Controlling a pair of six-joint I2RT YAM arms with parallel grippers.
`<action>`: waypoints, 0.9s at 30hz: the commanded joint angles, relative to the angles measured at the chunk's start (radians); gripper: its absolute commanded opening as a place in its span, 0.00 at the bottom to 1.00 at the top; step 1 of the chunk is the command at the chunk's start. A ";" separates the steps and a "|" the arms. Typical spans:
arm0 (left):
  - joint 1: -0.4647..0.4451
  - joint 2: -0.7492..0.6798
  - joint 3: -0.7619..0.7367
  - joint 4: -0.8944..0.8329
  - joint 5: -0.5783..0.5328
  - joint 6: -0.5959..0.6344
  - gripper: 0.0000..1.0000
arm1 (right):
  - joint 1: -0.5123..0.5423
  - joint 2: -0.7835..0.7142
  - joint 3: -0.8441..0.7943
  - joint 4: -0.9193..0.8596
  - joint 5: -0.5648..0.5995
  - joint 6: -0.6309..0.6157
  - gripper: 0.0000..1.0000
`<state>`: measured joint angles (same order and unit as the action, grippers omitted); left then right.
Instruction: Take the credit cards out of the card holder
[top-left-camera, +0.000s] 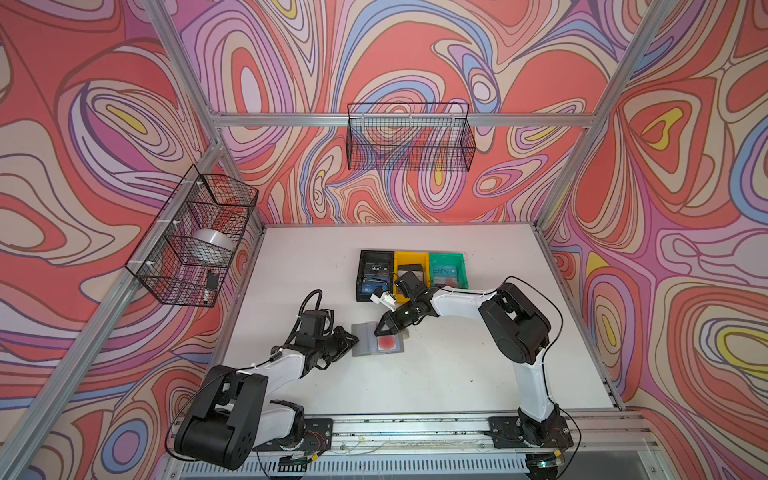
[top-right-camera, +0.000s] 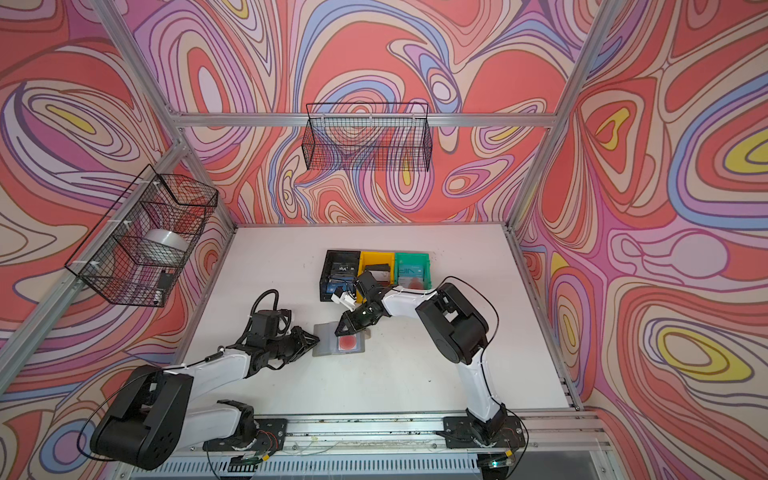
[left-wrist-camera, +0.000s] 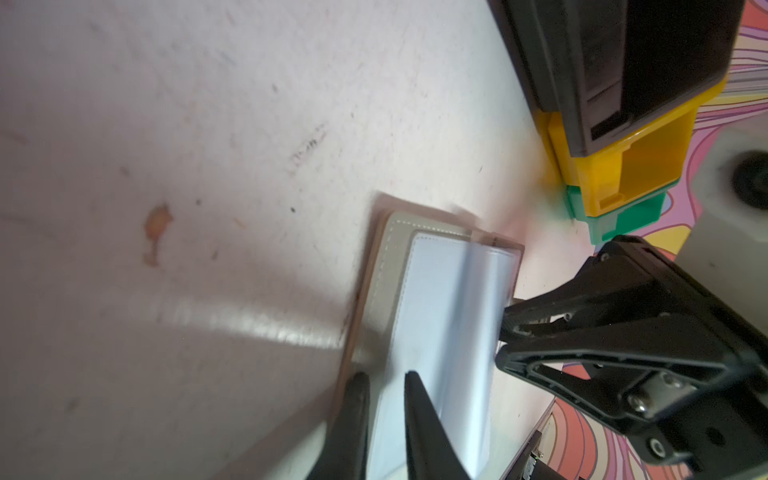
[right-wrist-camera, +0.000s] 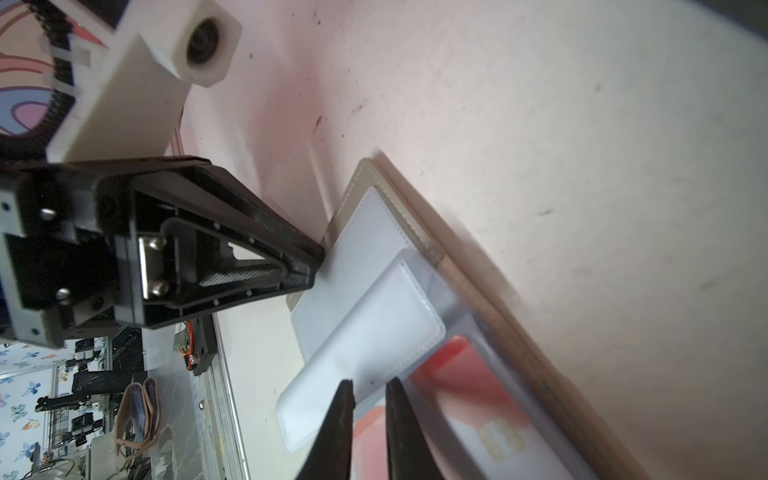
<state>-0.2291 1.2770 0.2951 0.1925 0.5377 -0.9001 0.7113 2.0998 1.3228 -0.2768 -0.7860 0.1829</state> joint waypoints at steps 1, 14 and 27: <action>-0.005 0.012 0.007 -0.059 -0.027 0.019 0.20 | 0.016 0.031 0.041 0.009 -0.047 0.003 0.18; -0.003 -0.012 0.073 -0.195 -0.027 0.087 0.20 | 0.061 0.062 0.116 -0.075 -0.054 -0.040 0.20; 0.007 -0.164 0.129 -0.376 -0.073 0.103 0.22 | 0.061 -0.028 0.072 -0.093 0.111 -0.037 0.19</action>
<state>-0.2276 1.1591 0.3920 -0.1028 0.4839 -0.8112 0.7723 2.1433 1.4220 -0.3553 -0.7784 0.1509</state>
